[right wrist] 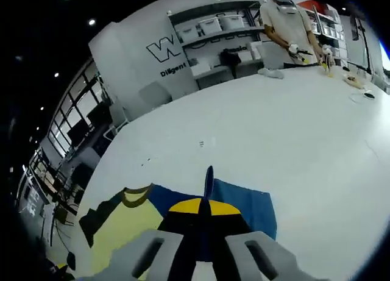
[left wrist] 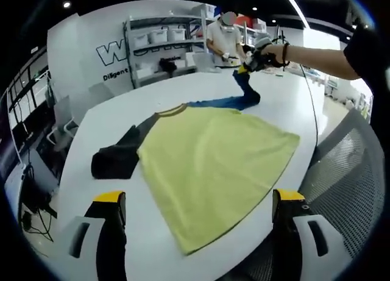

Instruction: Fold the garment on the visible template until the final outline fits inside the template.

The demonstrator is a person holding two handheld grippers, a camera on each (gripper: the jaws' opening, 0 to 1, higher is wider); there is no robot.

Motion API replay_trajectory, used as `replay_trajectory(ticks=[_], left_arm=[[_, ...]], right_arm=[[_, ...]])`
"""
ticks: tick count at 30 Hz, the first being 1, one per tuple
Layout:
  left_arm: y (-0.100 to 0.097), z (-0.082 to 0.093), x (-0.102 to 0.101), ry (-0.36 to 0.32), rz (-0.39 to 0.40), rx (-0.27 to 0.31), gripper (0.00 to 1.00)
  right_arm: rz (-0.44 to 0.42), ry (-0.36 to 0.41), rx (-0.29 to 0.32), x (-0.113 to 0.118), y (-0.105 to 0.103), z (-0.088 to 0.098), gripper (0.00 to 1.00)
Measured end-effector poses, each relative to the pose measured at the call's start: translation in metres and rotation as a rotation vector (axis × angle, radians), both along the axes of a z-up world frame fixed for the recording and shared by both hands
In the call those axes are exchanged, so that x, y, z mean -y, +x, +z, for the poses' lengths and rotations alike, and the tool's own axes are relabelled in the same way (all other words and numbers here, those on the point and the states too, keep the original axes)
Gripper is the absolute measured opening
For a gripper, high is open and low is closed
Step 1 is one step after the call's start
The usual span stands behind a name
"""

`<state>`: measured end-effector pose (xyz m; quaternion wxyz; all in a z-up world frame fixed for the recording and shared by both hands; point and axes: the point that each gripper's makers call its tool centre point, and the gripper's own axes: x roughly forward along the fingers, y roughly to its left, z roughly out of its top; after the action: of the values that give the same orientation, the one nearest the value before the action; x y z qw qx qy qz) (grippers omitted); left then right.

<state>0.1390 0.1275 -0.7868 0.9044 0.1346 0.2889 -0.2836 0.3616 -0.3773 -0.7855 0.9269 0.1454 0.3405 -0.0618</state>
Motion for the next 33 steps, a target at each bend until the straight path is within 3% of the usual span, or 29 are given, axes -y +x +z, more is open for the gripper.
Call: replay_trajectory(ticks=[2, 4, 5, 8, 10, 11, 16, 19, 23, 25, 26, 28, 33], left_arm=[[0.0, 0.001, 0.0, -0.002, 0.001, 0.003, 0.99], [0.0, 0.002, 0.001, -0.014, 0.004, 0.002, 0.98], [0.0, 0.002, 0.001, -0.015, 0.002, 0.004, 0.98], [0.001, 0.007, 0.002, -0.025, -0.006, 0.036, 0.99], [0.001, 0.008, 0.002, -0.034, -0.004, 0.033, 0.99], [0.001, 0.007, 0.001, -0.025, -0.004, 0.033, 0.99], [0.001, 0.006, 0.0, -0.017, 0.001, 0.028, 0.98], [0.001, 0.007, -0.001, -0.033, 0.007, 0.025, 0.98], [0.001, 0.008, -0.001, -0.027, 0.008, 0.031, 0.97], [0.002, 0.006, -0.004, -0.02, 0.023, 0.029, 0.97], [0.004, 0.005, -0.011, 0.026, 0.043, 0.034, 0.98], [0.006, 0.008, -0.012, 0.014, 0.057, 0.049, 0.98], [0.006, 0.008, -0.013, 0.01, 0.067, 0.05, 0.98]], right_arm=[[0.023, 0.015, 0.012, -0.013, 0.005, 0.008, 0.0], [0.071, 0.067, 0.053, -0.059, 0.017, 0.03, 0.0], [0.07, 0.073, 0.054, -0.066, 0.019, 0.032, 0.0], [0.131, 0.133, 0.067, -0.122, 0.027, 0.042, 0.0], [0.163, 0.133, 0.069, -0.142, 0.031, 0.043, 0.0], [0.217, 0.143, 0.07, -0.174, 0.033, 0.045, 0.0], [0.253, 0.171, 0.082, -0.201, 0.038, 0.05, 0.0], [0.299, 0.223, 0.08, -0.238, 0.042, 0.051, 0.0], [0.388, 0.254, 0.033, -0.307, 0.044, 0.042, 0.0], [0.399, 0.27, 0.034, -0.319, 0.045, 0.044, 0.0], [0.42, 0.281, 0.044, -0.336, 0.046, 0.049, 0.0], [0.474, 0.262, 0.039, -0.361, 0.045, 0.05, 0.0], [0.54, 0.181, 0.007, -0.385, 0.042, 0.044, 0.0]])
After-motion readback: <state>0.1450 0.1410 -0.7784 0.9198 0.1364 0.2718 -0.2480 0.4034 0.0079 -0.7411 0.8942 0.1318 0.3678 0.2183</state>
